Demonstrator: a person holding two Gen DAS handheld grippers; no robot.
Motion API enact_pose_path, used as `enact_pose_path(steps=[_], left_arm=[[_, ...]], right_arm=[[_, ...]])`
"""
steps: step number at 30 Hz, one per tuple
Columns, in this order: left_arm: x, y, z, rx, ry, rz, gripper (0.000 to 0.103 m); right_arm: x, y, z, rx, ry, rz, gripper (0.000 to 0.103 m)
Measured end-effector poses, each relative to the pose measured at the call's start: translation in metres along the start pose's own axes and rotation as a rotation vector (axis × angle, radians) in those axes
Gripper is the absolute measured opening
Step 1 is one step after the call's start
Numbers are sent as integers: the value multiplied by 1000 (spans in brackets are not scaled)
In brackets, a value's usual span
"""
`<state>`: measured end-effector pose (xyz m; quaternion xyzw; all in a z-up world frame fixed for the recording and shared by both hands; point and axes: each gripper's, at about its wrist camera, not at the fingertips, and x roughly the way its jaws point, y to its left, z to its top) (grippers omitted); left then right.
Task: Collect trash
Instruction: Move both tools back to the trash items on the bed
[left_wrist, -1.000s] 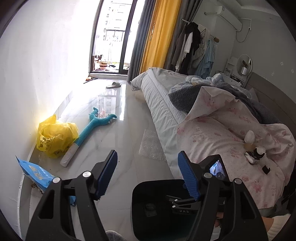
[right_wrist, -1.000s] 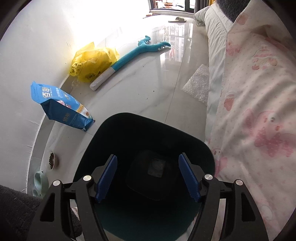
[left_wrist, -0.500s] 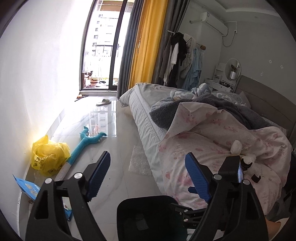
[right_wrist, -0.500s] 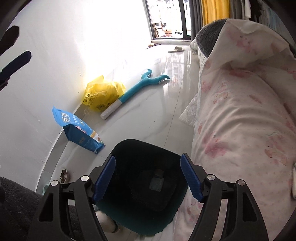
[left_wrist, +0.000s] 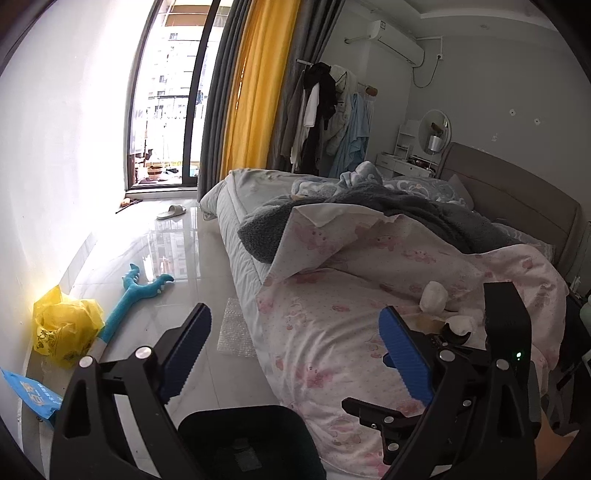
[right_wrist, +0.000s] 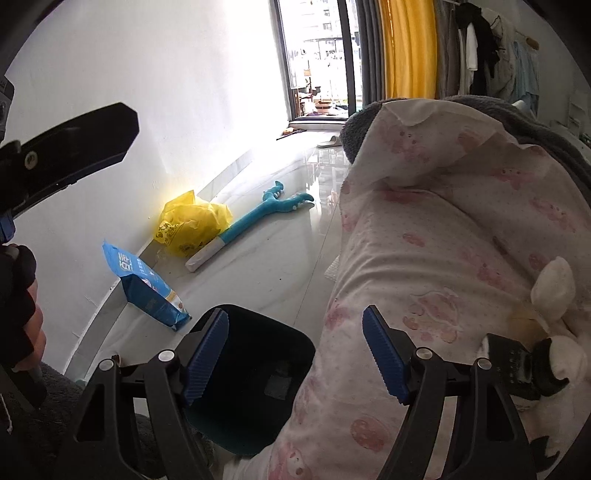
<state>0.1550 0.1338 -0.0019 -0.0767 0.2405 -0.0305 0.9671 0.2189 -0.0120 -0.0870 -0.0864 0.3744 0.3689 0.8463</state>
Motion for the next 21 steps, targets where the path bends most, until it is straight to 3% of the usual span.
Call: enact_pose_path(steps=[21], left_arm=[[52, -80, -16, 32, 104, -148, 94]], right_arm=[[-77, -122, -31, 124, -53, -170, 79]])
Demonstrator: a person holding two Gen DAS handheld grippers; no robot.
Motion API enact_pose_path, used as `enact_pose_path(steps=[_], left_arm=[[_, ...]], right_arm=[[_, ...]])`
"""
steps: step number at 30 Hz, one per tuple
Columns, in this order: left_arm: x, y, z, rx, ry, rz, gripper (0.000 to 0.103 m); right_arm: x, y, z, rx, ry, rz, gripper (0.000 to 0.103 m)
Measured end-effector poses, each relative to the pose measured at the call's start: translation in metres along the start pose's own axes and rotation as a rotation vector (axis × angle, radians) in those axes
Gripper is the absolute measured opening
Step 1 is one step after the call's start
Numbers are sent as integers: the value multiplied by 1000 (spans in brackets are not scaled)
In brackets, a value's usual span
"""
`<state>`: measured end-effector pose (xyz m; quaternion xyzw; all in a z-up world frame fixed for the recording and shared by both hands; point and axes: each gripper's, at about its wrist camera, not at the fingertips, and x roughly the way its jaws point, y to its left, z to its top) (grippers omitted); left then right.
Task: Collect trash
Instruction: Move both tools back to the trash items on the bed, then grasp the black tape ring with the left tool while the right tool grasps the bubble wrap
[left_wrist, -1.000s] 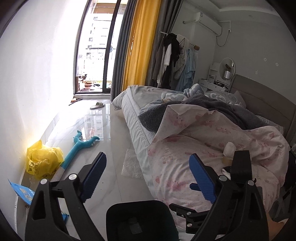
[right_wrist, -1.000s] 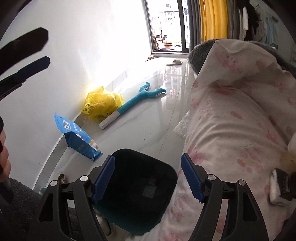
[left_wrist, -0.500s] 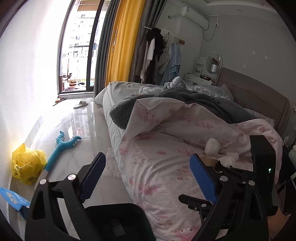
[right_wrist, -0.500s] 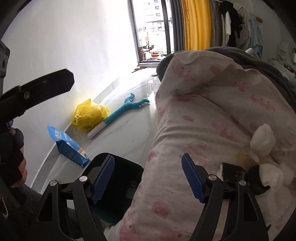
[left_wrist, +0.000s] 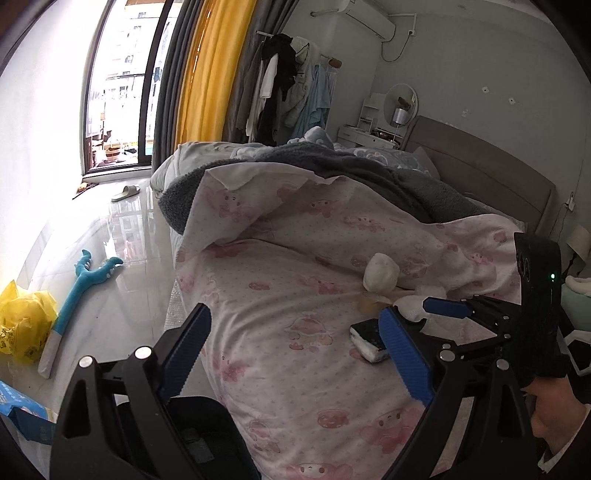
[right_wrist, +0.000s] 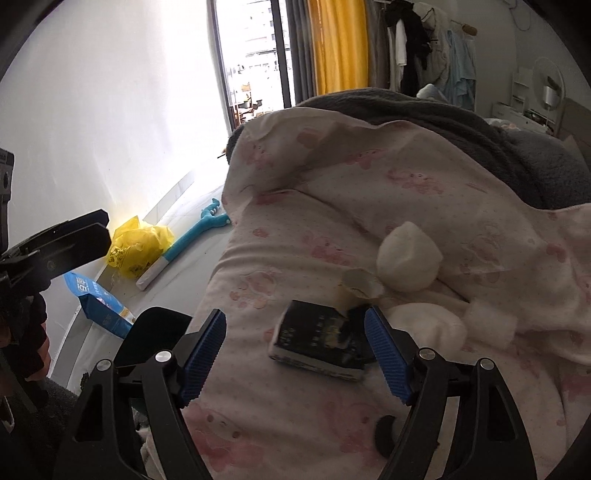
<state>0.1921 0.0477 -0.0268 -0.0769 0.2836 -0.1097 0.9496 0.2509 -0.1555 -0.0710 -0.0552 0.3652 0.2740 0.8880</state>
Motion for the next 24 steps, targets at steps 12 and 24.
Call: enact_pose_path(steps=[12, 24], left_arm=[[23, -32, -9, 65, 55, -66, 94], [34, -65, -17, 130, 87, -151, 94]], right_arm=[[-11, -48, -16, 26, 44, -19, 79], [8, -62, -29, 21, 128, -4, 58]])
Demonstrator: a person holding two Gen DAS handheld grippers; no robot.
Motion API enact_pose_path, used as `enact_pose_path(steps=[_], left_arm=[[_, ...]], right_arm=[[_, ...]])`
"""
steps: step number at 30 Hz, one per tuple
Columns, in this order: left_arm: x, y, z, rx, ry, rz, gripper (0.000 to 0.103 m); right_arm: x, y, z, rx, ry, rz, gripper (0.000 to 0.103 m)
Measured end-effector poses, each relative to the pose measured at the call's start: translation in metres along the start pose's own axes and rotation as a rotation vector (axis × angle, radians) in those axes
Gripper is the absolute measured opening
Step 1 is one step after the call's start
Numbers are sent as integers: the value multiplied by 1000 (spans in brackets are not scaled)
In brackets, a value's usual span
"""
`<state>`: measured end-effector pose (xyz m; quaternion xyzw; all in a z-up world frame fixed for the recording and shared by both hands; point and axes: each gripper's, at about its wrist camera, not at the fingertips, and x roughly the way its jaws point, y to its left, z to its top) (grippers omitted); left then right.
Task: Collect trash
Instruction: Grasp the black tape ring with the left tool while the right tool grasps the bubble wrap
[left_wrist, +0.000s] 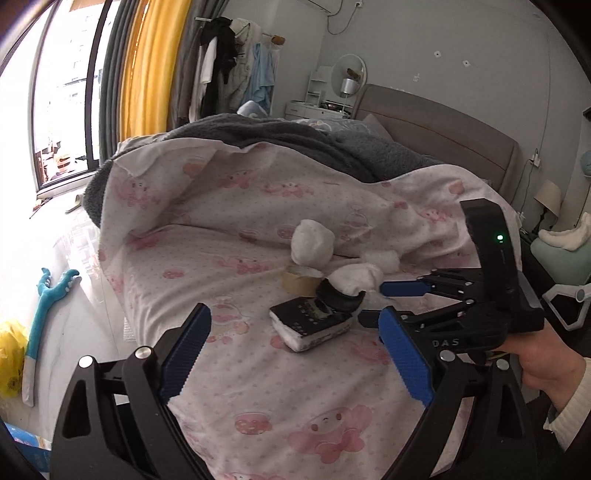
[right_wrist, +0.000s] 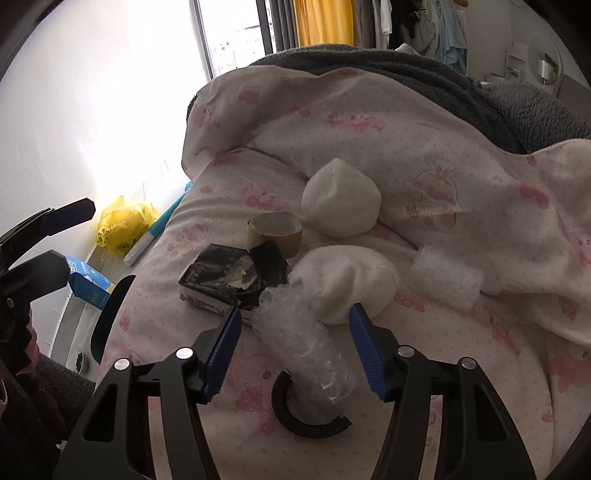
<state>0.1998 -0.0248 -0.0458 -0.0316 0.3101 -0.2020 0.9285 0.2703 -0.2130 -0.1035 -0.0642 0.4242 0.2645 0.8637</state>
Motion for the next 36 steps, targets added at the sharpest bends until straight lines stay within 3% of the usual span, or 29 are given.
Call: enact_pose_path(steps=[3, 7, 16, 26, 33, 36], left_arm=[[3, -8, 0, 11, 9, -38, 94], [9, -19, -1, 36, 27, -72, 94], [27, -46, -8, 100, 80, -145, 94], [53, -75, -16, 148, 132, -188, 93], [82, -88, -27, 107, 232, -164, 89], [90, -94, -30, 61, 251, -201, 88]], right_arm=[[5, -4, -3, -4, 18, -6, 49], [8, -8, -8, -1, 36, -1, 44], [-11, -20, -10, 59, -27, 53, 43], [-39, -58, -17, 209, -131, 114, 43], [-49, -79, -25, 266, -152, 132, 43], [-53, -85, -29, 269, -151, 120, 43]])
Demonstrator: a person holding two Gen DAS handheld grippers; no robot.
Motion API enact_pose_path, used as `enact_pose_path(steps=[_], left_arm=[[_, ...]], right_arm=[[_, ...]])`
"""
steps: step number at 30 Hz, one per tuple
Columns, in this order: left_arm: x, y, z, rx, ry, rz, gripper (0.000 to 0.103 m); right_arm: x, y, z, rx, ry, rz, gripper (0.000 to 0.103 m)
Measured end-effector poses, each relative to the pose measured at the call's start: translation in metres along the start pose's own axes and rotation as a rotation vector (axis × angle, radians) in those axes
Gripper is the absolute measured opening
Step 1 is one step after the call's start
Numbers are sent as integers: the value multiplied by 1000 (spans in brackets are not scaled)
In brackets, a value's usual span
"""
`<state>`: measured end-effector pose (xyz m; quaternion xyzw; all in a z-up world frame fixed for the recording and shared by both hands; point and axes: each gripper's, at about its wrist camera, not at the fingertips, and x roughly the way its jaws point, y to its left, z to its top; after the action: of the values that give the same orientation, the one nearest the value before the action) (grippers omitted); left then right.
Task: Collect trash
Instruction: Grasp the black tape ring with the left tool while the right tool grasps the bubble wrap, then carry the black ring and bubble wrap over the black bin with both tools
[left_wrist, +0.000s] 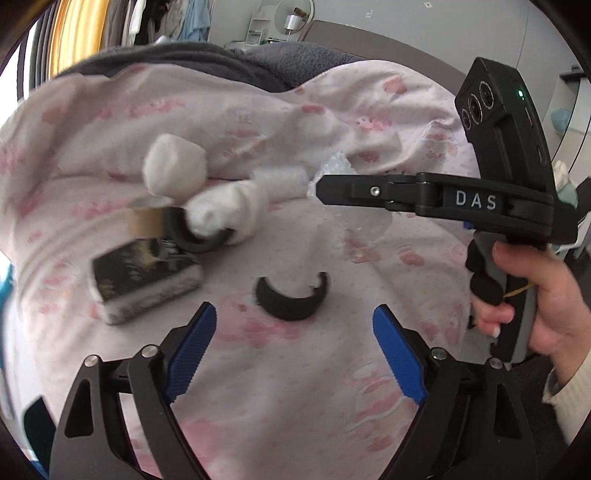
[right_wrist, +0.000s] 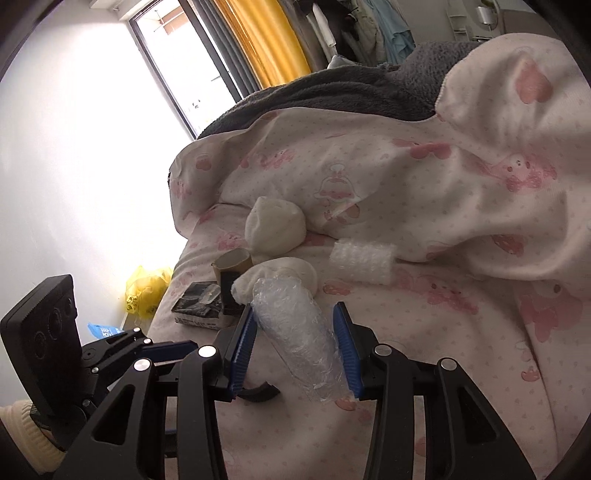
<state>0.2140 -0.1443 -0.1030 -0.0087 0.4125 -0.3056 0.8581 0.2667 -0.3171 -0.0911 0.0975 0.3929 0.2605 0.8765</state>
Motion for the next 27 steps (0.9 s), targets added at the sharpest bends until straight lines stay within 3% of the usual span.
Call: enact_pose_path(steps=[3, 12, 18, 20, 23, 27], left_arm=[[11, -6, 0, -8, 12, -3, 88], [29, -10, 3, -6, 7, 119, 85], [40, -10, 9, -5, 9, 174, 71], [41, -8, 10, -17, 9, 185, 61], [42, -2, 11, -42, 8, 181, 52], [36, 6, 12, -72, 1, 150, 49]], right_arm=[[-3, -8, -3, 13, 2, 3, 43], [-9, -29, -14, 23, 21, -5, 43], [-12, -34, -18, 11, 29, -12, 43], [-15, -36, -18, 13, 23, -10, 43], [-18, -38, -18, 22, 15, -9, 43], [-22, -36, -15, 27, 3, -5, 43]])
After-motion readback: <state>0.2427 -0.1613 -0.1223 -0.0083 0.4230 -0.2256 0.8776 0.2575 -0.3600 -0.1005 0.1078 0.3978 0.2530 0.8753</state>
